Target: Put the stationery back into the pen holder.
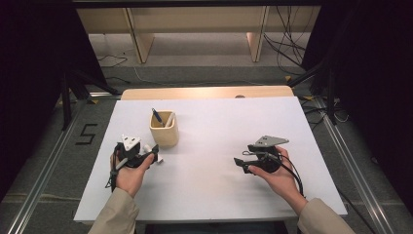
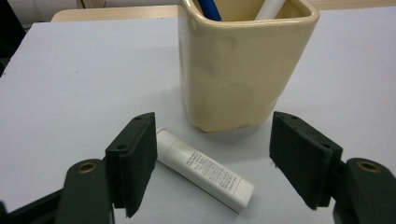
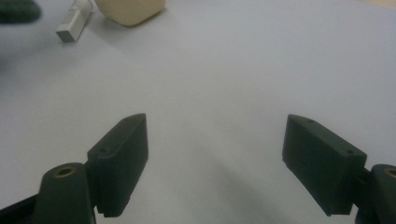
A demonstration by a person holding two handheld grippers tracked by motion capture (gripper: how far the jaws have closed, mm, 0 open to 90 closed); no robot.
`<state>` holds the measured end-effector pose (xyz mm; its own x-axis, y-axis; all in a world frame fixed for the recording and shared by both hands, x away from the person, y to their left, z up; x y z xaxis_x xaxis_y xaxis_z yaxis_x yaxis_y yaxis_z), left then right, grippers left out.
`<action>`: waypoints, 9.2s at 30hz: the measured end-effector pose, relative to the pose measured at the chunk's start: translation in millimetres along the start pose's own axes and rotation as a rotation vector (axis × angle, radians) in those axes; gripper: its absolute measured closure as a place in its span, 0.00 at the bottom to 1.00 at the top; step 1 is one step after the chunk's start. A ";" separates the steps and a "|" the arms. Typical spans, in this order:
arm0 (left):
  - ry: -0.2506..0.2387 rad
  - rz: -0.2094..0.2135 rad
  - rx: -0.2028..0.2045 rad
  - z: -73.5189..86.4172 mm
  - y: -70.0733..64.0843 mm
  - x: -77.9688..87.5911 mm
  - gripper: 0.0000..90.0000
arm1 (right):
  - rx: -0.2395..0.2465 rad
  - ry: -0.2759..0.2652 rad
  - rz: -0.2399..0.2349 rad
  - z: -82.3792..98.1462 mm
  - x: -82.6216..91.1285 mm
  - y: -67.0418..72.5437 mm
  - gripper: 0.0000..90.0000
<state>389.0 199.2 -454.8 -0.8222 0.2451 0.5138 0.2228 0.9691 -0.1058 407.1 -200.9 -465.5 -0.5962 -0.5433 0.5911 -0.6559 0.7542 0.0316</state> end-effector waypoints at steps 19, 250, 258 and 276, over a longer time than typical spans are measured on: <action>-0.023 -0.036 0.032 -3.4 25.1 1.2 0.31 | 0.053 -0.024 -0.067 -8.6 -19.5 34.5 0.26; -0.008 0.439 0.086 -2.0 -81.7 -34.7 0.33 | 0.141 -0.127 -0.075 -28.9 -57.3 91.7 0.79; 0.008 0.457 0.123 -0.5 -83.4 -39.9 0.33 | 0.141 -0.136 -0.074 -28.6 -57.8 92.7 0.79; 0.027 0.492 0.166 1.5 -86.1 -44.2 0.33 | 0.143 -0.144 -0.076 -28.2 -58.6 93.4 0.79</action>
<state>405.4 105.1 -469.6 -0.6272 0.6738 0.3907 0.4913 0.7315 -0.4728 393.8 -88.2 -474.4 -0.5961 -0.6513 0.4696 -0.7542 0.6548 -0.0493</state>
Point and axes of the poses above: each handheld gripper's, and its own axes: x roughly backward along the jaws, z roughly out of its underside, y roughly to its left, the point moved 1 cm from there along -x, roughly forward along the jaws, and after that the axes turned 4 degrees about z, right-handed, at the moved point
